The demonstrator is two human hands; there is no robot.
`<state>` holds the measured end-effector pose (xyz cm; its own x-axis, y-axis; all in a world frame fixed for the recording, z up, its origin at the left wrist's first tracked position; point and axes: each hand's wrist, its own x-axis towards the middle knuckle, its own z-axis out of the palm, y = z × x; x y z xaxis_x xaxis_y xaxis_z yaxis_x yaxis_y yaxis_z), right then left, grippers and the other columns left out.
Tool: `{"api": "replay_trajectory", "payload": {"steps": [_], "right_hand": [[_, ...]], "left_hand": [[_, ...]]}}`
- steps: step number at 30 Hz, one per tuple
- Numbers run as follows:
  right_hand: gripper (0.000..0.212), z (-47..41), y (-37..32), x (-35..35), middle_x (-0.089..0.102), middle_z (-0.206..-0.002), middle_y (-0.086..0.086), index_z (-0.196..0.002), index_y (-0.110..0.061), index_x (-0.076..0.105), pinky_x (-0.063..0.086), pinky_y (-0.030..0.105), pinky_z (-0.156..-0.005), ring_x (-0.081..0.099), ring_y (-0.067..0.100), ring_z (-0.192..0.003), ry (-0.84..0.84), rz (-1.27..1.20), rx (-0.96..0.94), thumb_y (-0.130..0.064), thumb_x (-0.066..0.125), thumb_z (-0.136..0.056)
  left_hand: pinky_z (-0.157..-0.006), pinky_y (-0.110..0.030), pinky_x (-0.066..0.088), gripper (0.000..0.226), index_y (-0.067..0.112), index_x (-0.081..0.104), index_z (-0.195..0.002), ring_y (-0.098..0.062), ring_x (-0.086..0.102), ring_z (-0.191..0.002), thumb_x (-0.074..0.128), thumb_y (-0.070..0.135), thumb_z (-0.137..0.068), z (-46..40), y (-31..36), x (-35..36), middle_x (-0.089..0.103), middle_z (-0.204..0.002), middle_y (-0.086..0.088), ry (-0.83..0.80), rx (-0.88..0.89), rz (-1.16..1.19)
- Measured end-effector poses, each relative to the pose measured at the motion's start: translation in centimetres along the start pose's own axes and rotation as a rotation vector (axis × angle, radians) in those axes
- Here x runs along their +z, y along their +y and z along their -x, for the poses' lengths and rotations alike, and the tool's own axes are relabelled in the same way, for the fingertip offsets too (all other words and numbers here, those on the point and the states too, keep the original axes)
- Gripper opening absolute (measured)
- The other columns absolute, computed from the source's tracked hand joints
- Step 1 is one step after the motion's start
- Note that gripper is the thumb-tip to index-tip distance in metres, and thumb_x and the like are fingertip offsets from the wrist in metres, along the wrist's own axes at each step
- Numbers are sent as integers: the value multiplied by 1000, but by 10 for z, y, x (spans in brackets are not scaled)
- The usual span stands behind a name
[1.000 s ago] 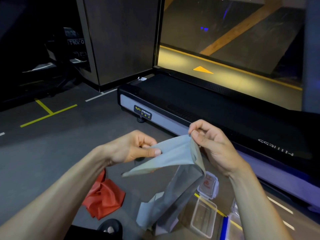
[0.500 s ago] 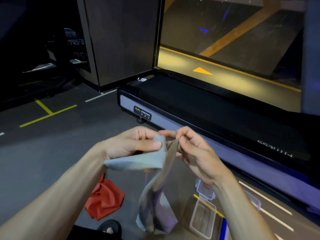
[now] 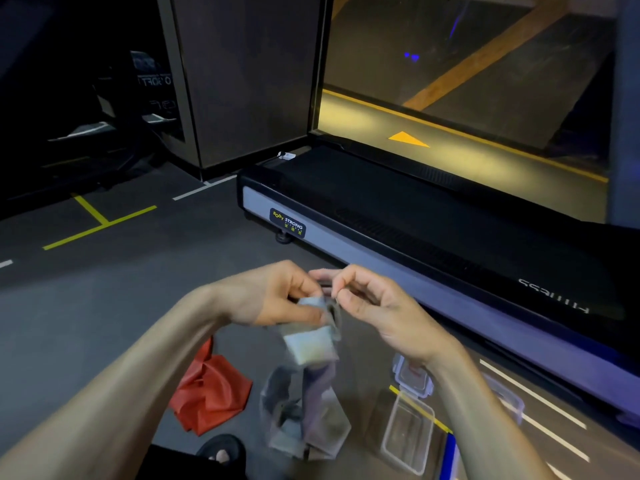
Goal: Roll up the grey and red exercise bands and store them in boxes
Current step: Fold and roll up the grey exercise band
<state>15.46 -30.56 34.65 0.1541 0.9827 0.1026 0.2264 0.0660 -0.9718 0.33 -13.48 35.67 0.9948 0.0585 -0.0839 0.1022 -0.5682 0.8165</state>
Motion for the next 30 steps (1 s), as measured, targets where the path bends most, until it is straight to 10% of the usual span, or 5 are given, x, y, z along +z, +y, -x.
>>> {"api": "replay_trajectory", "payload": {"steps": [8, 19, 30], "right_hand": [[5, -1, 1, 1, 64, -133, 20, -102, -11, 58, 45, 28, -106, 59, 11, -125, -73, -52, 13, -11, 53, -102], [6, 1, 3, -11, 59, -77, -13, -98, -4, 63, 39, 16, -72, 49, 3, -73, 7, 150, -23, -8, 60, -101], [6, 9, -6, -28, 59, -76, -9, -96, -9, 65, 40, 14, -72, 50, 4, -74, 195, 53, -83, -14, 61, -97]], "left_hand": [[-58, -29, 36, 29, -1, 69, -85, -13, 42, -63, 73, 26, -95, 3, 2, -1, 52, -66, -6, -57, 37, 30], [-57, -31, 34, 36, 10, 69, -78, -13, 43, -62, 75, 43, -90, 6, 0, -2, 53, -64, 0, -8, -42, 49], [-51, -17, 33, 18, 11, 73, -73, -5, 44, -55, 79, 24, -84, 9, -8, -10, 58, -59, 5, 221, -34, 246]]}}
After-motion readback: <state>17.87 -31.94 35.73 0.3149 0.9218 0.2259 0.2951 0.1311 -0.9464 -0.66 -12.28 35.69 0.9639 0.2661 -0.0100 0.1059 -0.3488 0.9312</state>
